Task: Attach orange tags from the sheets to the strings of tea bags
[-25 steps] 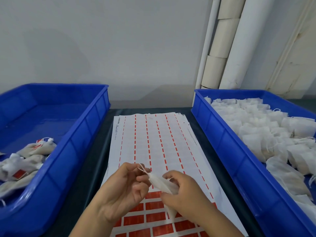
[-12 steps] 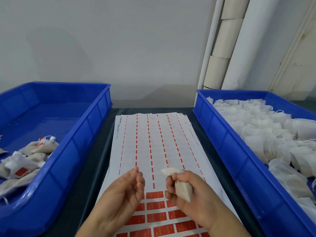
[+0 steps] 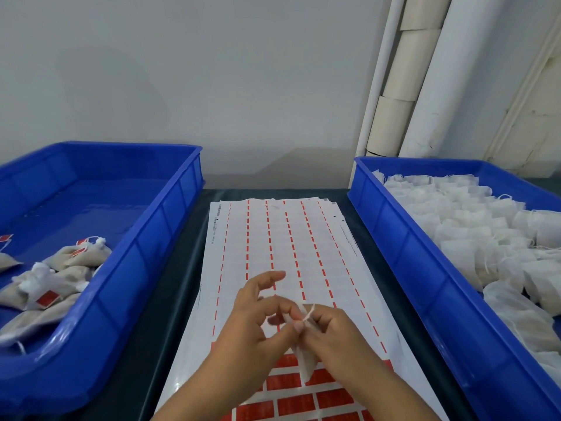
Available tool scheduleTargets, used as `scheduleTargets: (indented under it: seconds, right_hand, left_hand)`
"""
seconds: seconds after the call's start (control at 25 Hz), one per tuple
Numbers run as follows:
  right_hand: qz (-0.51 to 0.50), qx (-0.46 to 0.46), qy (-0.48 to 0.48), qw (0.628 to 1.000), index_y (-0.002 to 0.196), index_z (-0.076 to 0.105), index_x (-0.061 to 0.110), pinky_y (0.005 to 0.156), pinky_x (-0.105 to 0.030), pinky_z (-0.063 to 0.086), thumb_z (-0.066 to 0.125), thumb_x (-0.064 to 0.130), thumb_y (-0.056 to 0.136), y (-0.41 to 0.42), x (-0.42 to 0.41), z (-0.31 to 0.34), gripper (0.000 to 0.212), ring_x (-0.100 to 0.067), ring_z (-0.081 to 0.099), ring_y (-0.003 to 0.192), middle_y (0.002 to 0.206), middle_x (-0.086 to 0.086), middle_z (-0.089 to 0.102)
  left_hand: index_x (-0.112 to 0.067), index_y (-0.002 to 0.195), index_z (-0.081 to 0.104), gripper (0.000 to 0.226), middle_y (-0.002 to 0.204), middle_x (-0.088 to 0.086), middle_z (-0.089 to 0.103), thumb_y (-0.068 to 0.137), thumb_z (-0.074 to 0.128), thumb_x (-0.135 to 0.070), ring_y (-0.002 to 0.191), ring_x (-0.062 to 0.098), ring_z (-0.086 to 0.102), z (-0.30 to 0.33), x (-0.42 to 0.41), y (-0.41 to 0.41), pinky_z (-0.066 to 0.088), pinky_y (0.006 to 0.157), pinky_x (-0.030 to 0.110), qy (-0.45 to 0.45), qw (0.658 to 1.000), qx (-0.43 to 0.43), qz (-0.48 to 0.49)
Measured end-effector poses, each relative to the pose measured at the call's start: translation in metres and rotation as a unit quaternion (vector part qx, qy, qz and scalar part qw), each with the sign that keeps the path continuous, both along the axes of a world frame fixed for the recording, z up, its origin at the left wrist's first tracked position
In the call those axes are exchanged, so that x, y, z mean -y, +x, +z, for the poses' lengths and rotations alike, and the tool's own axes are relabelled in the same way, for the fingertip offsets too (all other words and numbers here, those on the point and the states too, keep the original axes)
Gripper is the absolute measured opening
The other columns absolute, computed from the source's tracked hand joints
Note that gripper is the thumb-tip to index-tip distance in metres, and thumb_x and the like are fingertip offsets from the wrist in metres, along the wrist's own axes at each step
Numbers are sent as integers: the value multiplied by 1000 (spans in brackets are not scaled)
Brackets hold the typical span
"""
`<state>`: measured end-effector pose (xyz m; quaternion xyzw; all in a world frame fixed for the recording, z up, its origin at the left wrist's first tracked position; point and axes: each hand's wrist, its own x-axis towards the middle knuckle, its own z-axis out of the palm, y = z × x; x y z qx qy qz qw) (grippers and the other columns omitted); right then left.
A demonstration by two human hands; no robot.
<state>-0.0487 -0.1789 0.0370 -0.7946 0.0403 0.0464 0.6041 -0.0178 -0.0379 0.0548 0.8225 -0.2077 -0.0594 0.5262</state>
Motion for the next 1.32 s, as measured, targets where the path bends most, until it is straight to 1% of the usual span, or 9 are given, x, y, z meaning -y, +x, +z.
scheduleTargets:
  seconds: [0.12,0.28,0.4,0.56,0.8,0.88,1.04,1.24,1.32]
  right_hand:
    - [31,0,-10,999,88,66,36,68,-13,52,58,28,91,-2,1,0,12,-1,65,83,81,17,68]
    - [29,8,-35,999,81,61,35,58,-7,47,63,21,87,-2,-6,0,15,7,63,75,69,24,65]
    - [23,28,-5,999,80,64,32,64,-16,55,64,18,82,-3,-10,-4,14,-6,67,79,75,9,70]
    - [6,60,-1,998,83,64,31,68,-22,56,59,19,87,-3,-12,-7,14,-12,67,80,79,4,69]
    - [-122,136,-61,981,94,47,45,69,-17,56,70,28,82,-2,-20,-14,31,-5,66,79,89,15,65]
    - [-169,219,-149,949,95,54,45,71,-17,56,72,29,80,-4,-24,-18,29,-5,64,81,93,17,64]
    - [-223,367,-274,861,95,74,12,73,-20,53,68,31,80,-2,-23,-25,25,-8,65,82,88,0,72]
    - [-192,342,-318,863,90,74,13,73,-9,43,64,30,73,0,-15,-19,26,-1,57,77,83,2,72]
    - [-195,307,-301,881,92,73,15,70,-12,45,60,36,74,0,-13,-18,31,-4,58,73,83,4,71]
  left_hand:
    - [-32,75,66,17,114,-32,47,85,63,-19,99,-21,44,2,5,7,40,69,-1,-19,999,-38,-29]
    - [-31,81,58,16,88,-11,58,91,55,-19,72,-4,57,-3,9,6,44,59,7,-24,997,-72,-18]
    - [-32,84,55,14,74,-7,59,95,49,-23,57,-6,54,-5,9,5,41,51,10,-12,993,-114,-28]
    - [-32,84,51,15,75,-10,61,97,45,-27,63,-3,56,-13,9,7,42,55,14,8,996,-90,-19]
    - [-24,82,56,16,73,-4,64,96,47,-27,57,4,60,-17,24,6,47,49,12,-114,976,-150,114]
    - [-23,84,58,16,77,-2,65,96,47,-27,62,7,63,-14,29,6,45,47,10,-138,962,-186,146]
    - [-21,85,60,18,84,2,65,96,46,-23,73,13,62,-10,33,8,47,51,14,-186,943,-221,163]
    - [-20,90,61,9,89,4,65,93,53,-18,75,19,62,-15,29,10,53,63,26,-218,932,-255,138]
    - [-26,96,59,22,94,-5,64,84,64,-8,72,17,64,-17,24,10,52,62,24,-233,935,-246,103]
